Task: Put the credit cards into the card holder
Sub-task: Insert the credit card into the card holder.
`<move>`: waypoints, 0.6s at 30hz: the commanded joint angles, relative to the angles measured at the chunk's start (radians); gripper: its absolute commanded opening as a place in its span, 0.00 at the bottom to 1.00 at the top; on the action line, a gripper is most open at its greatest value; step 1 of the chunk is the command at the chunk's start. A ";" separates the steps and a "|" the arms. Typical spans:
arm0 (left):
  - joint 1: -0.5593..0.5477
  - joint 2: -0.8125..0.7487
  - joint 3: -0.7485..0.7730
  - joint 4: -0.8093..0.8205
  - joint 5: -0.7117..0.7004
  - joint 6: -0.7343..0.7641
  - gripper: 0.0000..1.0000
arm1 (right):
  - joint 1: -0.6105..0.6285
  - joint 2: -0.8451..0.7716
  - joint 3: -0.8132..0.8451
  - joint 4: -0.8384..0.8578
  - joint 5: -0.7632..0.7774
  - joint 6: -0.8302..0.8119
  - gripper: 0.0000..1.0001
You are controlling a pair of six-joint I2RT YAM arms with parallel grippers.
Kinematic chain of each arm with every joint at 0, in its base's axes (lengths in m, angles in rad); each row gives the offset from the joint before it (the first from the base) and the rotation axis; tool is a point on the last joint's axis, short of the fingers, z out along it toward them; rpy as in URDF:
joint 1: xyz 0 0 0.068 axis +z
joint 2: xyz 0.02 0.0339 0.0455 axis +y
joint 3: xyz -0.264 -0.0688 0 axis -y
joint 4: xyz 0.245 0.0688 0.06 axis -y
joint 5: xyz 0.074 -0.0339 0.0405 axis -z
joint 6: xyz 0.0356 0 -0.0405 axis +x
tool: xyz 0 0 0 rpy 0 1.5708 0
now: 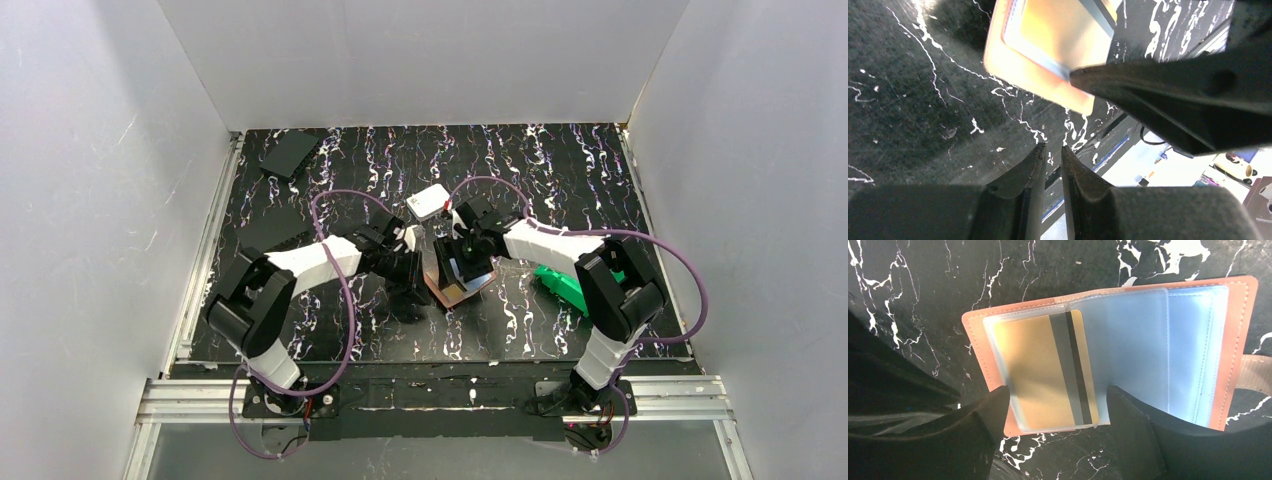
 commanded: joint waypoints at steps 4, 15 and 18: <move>-0.003 0.058 0.040 0.007 -0.044 -0.026 0.16 | 0.002 -0.018 -0.075 0.176 -0.188 0.083 0.76; 0.005 -0.056 0.055 -0.150 -0.200 0.043 0.15 | -0.006 -0.089 -0.094 0.206 -0.231 0.115 0.66; 0.006 -0.111 0.079 -0.182 -0.192 0.049 0.18 | -0.007 -0.100 -0.062 0.133 -0.164 0.076 0.67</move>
